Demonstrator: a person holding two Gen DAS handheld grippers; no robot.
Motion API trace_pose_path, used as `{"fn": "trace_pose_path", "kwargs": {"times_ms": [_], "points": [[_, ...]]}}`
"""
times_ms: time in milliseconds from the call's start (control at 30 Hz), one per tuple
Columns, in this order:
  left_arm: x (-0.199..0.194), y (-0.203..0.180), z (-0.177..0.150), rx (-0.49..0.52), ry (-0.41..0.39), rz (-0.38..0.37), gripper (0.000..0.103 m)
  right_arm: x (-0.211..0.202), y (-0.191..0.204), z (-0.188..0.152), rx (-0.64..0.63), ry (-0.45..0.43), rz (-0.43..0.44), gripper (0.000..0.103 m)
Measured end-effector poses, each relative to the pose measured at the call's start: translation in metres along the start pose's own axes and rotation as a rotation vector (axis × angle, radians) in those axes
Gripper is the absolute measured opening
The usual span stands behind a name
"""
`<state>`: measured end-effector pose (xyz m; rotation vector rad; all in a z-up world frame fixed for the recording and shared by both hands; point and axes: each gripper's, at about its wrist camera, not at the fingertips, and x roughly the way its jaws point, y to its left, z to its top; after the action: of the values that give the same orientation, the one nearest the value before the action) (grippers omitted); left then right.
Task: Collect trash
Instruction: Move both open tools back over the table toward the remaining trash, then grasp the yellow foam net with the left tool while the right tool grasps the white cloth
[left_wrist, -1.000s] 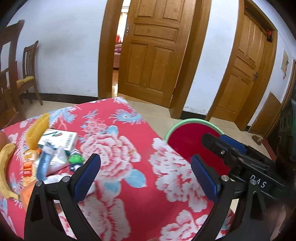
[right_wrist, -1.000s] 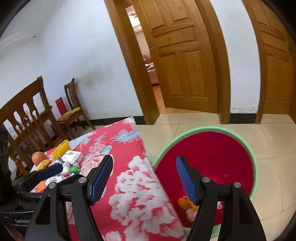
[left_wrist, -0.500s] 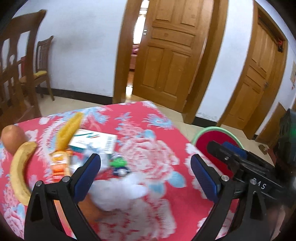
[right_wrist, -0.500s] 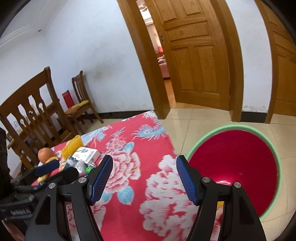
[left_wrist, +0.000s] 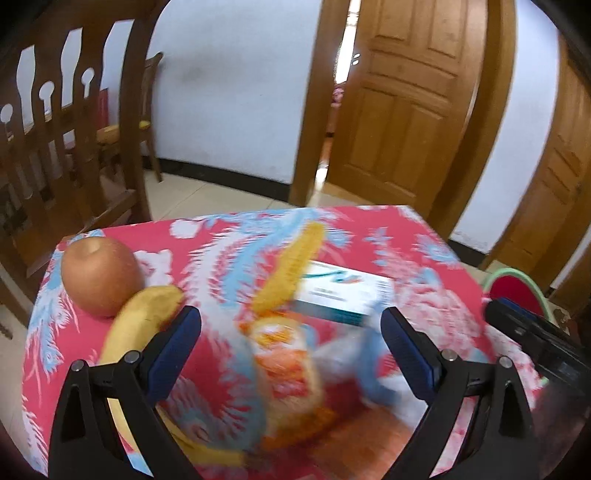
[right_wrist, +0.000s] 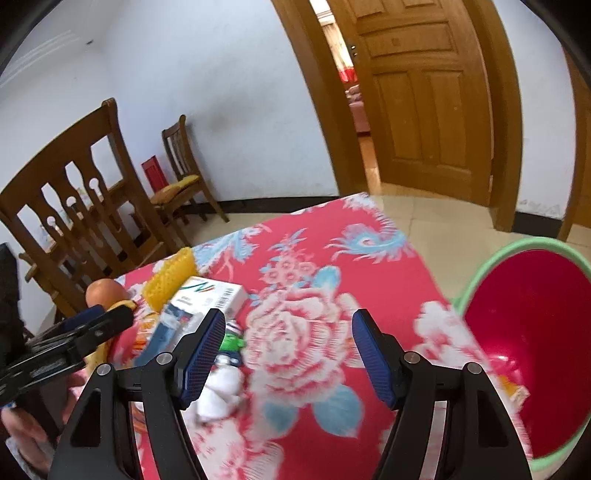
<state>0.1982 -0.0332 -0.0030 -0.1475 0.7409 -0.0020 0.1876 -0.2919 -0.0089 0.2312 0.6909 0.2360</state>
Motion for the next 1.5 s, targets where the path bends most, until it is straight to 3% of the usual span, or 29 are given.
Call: {"fn": "trace_pose_path", "kwargs": {"times_ms": [167, 233, 267, 300, 333, 367, 400, 733, 967, 1367, 1467, 1500], "points": [[0.034, 0.011, 0.007, 0.005, 0.056, 0.048, 0.096, 0.015, 0.012, 0.0, 0.012, 0.02, 0.035, 0.073], [0.041, 0.011, 0.007, -0.001, 0.061, 0.04, 0.088, 0.023, 0.015, -0.002, 0.013, 0.035, 0.04, 0.073], [0.042, 0.011, 0.007, -0.009, 0.062, 0.03, 0.074, 0.027, 0.016, -0.002, 0.015, 0.042, 0.038, 0.073], [0.042, 0.013, 0.006, -0.025, 0.049, 0.021, 0.052, 0.031, 0.016, -0.003, 0.02, 0.05, 0.037, 0.073], [0.041, 0.015, 0.006, -0.036, 0.035, 0.02, 0.04, 0.034, 0.016, -0.004, 0.028, 0.059, 0.042, 0.073], [0.039, 0.017, 0.006, -0.053, 0.023, 0.01, 0.017, 0.037, 0.016, -0.004, 0.036, 0.071, 0.05, 0.073], [0.038, 0.02, 0.006, -0.07, 0.018, -0.007, 0.009, 0.04, 0.016, -0.004, 0.039, 0.082, 0.054, 0.073], [-0.019, 0.03, 0.007, -0.13, -0.039, -0.147, 0.007, 0.043, 0.028, -0.009, 0.038, 0.15, 0.093, 0.073], [-0.059, 0.025, -0.004, -0.097, -0.074, -0.133, 0.007, 0.03, 0.041, -0.013, 0.009, 0.154, 0.111, 0.073], [-0.086, 0.034, -0.017, -0.109, -0.101, -0.085, 0.008, 0.031, 0.057, -0.043, -0.021, 0.21, 0.148, 0.072], [-0.094, 0.037, -0.016, -0.109, -0.115, -0.078, 0.008, 0.033, 0.055, -0.046, -0.007, 0.219, 0.198, 0.035], [-0.096, 0.039, -0.014, -0.113, -0.12, -0.079, 0.008, 0.032, 0.055, -0.046, -0.006, 0.217, 0.198, 0.033]]}}
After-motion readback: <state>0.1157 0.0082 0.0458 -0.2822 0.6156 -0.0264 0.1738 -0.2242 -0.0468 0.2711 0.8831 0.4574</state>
